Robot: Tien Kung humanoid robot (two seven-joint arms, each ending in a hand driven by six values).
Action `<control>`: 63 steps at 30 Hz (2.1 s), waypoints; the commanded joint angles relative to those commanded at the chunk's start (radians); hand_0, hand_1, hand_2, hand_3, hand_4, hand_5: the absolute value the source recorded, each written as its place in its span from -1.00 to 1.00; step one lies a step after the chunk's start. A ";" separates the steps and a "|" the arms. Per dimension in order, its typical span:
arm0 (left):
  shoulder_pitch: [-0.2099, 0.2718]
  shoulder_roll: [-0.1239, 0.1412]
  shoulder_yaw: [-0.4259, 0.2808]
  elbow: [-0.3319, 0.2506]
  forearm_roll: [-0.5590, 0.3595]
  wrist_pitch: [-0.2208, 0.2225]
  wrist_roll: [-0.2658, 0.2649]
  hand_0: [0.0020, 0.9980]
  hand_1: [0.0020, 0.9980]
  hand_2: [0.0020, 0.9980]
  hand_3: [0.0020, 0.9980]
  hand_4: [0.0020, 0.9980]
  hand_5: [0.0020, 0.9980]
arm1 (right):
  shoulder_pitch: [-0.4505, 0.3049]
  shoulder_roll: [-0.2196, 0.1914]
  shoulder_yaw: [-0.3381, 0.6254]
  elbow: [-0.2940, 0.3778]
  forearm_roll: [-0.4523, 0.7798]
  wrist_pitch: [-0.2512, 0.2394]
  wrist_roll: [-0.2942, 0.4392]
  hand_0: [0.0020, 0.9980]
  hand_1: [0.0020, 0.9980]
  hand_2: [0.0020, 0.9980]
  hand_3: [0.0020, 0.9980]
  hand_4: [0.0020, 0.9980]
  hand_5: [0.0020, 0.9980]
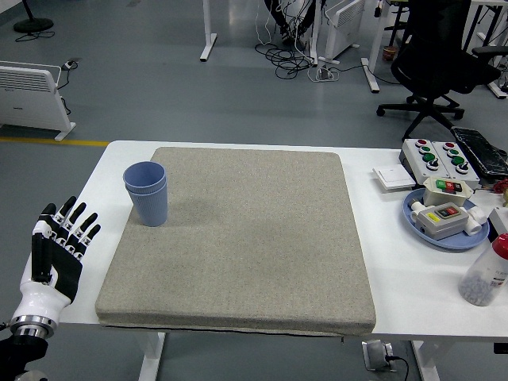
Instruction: Push cup pick cup insert cup
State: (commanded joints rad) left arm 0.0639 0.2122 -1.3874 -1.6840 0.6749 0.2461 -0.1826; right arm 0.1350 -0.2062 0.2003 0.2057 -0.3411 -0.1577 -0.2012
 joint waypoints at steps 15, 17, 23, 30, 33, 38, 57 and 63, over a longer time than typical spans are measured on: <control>-0.051 0.006 0.044 0.029 -0.004 -0.003 0.003 0.79 0.82 0.94 0.91 0.15 1.00 | -0.003 -0.002 -0.050 0.000 0.098 -0.010 0.017 0.41 0.20 0.33 0.18 -0.74 0.08; -0.056 0.003 0.049 0.032 -0.004 -0.004 0.003 0.79 0.82 0.94 0.91 0.15 1.00 | -0.004 0.000 -0.048 -0.001 0.100 -0.011 0.017 0.41 0.20 0.33 0.18 -0.74 0.08; -0.055 0.005 0.048 0.038 -0.003 -0.005 0.004 0.79 0.82 0.94 0.91 0.15 1.00 | -0.006 0.003 -0.060 -0.002 0.125 -0.012 0.023 0.41 0.20 0.33 0.18 -0.74 0.08; -0.060 0.004 0.041 0.043 -0.003 -0.006 0.003 0.79 0.82 0.94 0.91 0.15 1.00 | -0.008 0.001 -0.064 -0.004 0.132 -0.010 0.024 0.41 0.20 0.34 0.18 -0.75 0.08; -0.057 0.004 0.040 0.047 -0.003 -0.007 0.006 0.80 0.82 0.94 0.91 0.15 1.00 | -0.016 0.005 -0.044 -0.008 0.119 -0.011 0.018 0.41 0.20 0.34 0.18 -0.75 0.08; -0.031 0.009 0.028 0.054 0.010 -0.007 0.019 0.80 0.82 0.94 0.91 0.16 1.00 | -0.049 0.025 -0.039 -0.017 0.143 -0.022 0.021 0.41 0.20 0.35 0.18 -0.75 0.08; 0.000 0.034 0.001 0.068 0.071 -0.026 0.051 0.80 0.82 0.94 0.91 0.17 1.00 | -0.140 0.066 -0.060 -0.023 0.238 -0.038 0.017 0.41 0.23 0.40 0.18 -0.75 0.06; -0.007 0.034 0.001 0.075 0.078 -0.032 0.061 0.80 0.82 0.93 0.91 0.17 1.00 | -0.156 0.068 -0.126 -0.021 0.331 -0.042 0.038 0.41 0.24 0.42 0.18 -0.74 0.05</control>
State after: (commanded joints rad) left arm 0.0573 0.2467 -1.3862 -1.6090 0.7525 0.2141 -0.1215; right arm -0.0213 -0.1382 0.0738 0.1849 -0.0105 -0.1998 -0.1627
